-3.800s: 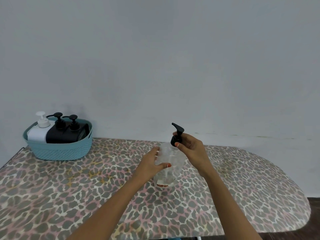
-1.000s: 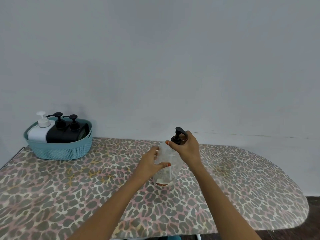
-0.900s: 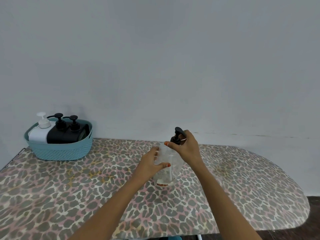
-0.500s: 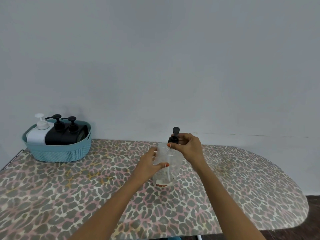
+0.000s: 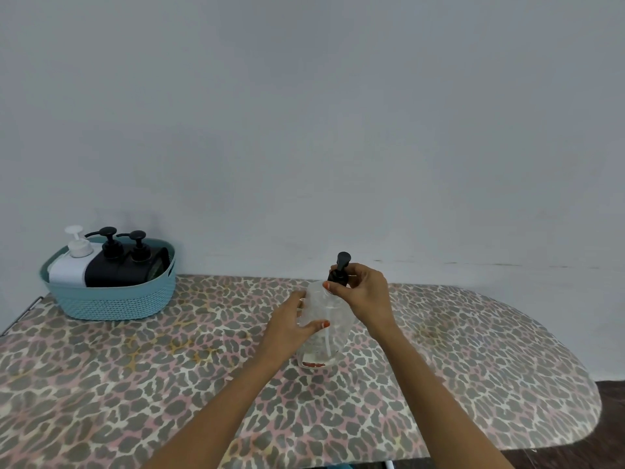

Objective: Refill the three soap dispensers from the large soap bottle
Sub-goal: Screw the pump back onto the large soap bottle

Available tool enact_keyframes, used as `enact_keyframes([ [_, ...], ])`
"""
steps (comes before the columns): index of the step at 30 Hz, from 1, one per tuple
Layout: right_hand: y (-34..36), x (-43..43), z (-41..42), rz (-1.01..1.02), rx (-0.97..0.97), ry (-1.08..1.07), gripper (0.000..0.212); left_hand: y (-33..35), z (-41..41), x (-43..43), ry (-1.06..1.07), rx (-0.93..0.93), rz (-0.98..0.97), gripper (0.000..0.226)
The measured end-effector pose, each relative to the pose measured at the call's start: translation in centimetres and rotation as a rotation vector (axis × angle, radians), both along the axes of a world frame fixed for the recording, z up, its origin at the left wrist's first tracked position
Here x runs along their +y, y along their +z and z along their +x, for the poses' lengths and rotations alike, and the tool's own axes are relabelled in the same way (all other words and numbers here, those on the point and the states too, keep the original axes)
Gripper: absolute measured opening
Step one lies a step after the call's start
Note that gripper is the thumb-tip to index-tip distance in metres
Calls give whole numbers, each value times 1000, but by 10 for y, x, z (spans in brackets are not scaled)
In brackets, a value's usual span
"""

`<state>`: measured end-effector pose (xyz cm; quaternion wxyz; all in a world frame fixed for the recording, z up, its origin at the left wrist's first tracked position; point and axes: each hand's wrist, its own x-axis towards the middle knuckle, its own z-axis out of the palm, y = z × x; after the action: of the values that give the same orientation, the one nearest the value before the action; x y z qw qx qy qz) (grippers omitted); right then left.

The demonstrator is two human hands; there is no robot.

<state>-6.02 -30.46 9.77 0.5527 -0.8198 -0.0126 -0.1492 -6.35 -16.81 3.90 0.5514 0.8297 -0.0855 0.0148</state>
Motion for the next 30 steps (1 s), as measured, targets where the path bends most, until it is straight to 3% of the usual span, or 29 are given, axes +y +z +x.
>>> enact_keyframes([
  [4, 5, 6, -5, 3, -21, 7, 25, -1, 0, -1, -3, -1, -7, 58],
  [9, -11, -7, -10, -7, 81, 110, 53, -4, -1, 2, -21, -17, -19, 61],
  [14, -54, -18, -30, 184, 184, 122, 64, -22, 0, 2, -56, -11, 76, 74],
  [21, -122, -8, -39, 13, 336, 98, 56, -73, -4, -1, -19, 126, 145, 71],
  [30, -127, -47, -10, -33, 285, 23, 68, -71, 28, -45, -28, 151, 156, 62],
])
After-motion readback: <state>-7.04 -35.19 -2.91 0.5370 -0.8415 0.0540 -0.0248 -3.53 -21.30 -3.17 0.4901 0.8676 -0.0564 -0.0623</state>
